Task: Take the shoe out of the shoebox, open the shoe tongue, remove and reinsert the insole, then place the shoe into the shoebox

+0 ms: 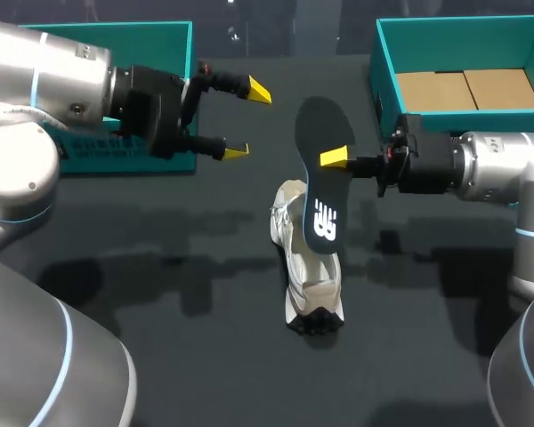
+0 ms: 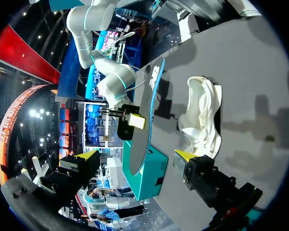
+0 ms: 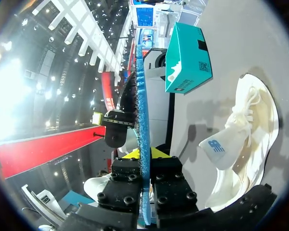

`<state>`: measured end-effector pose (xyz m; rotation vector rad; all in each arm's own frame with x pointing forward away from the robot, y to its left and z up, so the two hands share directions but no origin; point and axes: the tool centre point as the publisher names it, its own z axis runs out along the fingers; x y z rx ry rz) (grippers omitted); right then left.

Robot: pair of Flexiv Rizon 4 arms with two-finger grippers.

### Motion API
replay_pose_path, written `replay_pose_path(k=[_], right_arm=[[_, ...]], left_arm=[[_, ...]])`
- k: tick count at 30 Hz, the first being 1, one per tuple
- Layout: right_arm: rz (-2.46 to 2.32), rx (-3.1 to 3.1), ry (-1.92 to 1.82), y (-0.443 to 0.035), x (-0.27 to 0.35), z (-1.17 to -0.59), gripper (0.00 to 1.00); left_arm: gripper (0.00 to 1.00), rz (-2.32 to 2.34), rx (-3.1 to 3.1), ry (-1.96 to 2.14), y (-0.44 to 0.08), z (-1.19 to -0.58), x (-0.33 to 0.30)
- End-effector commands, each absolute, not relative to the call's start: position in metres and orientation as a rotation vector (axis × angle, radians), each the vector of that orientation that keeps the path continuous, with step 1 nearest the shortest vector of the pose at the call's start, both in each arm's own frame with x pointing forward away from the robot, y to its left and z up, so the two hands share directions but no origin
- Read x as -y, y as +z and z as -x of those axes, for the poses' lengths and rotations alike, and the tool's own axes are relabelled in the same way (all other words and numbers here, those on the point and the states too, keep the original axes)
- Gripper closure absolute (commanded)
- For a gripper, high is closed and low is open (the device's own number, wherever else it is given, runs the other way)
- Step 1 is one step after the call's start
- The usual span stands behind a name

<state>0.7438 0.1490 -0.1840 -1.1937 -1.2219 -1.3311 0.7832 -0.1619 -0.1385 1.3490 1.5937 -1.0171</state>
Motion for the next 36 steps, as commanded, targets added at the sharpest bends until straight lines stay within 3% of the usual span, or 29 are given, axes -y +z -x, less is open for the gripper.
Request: replay_pose_path(k=[1,14,18,19,20,27,33,36], right_arm=[[1.199,1.219,-1.332,-0.183,-0.15,-0.744,1.0],[1.229,1.153,-1.301,-0.169,-0.162,-0.748,1.0],[1.229,1.135,-1.295,-0.169,-0.165,-0.747,1.0],[1.231,1.13,-1.293,-0.169,-0.166,-0.747,1.0],[1.232,1.127,-1.29,-0.169,-0.167,-0.747,1.0],[1.214,1.107,-1.295,-0.171,-0.172,-0.746,1.0],[1.205,1.095,-1.313,-0.173,-0.176,-0.746,1.0],[1.203,1.094,-1.314,-0.173,-0.178,-0.747,1.0]], left_arm=[[0.0,-1.343,-1.536,-1.028,-0.151,-0.781,0.166],[0.01,-1.289,-1.371,-1.049,-0.172,-0.791,0.195],[0.17,-1.279,-1.352,-1.063,-0.174,-0.791,0.202],[0.28,-1.277,-1.352,-1.059,-0.175,-0.791,0.203],[0.32,-1.275,-1.348,-1.061,-0.175,-0.792,0.205],[0.42,-1.251,-1.33,-1.064,-0.176,-0.793,0.213],[0.58,-1.241,-1.316,-1.06,-0.175,-0.79,0.217],[0.58,-1.23,-1.315,-1.064,-0.175,-0.79,0.218]])
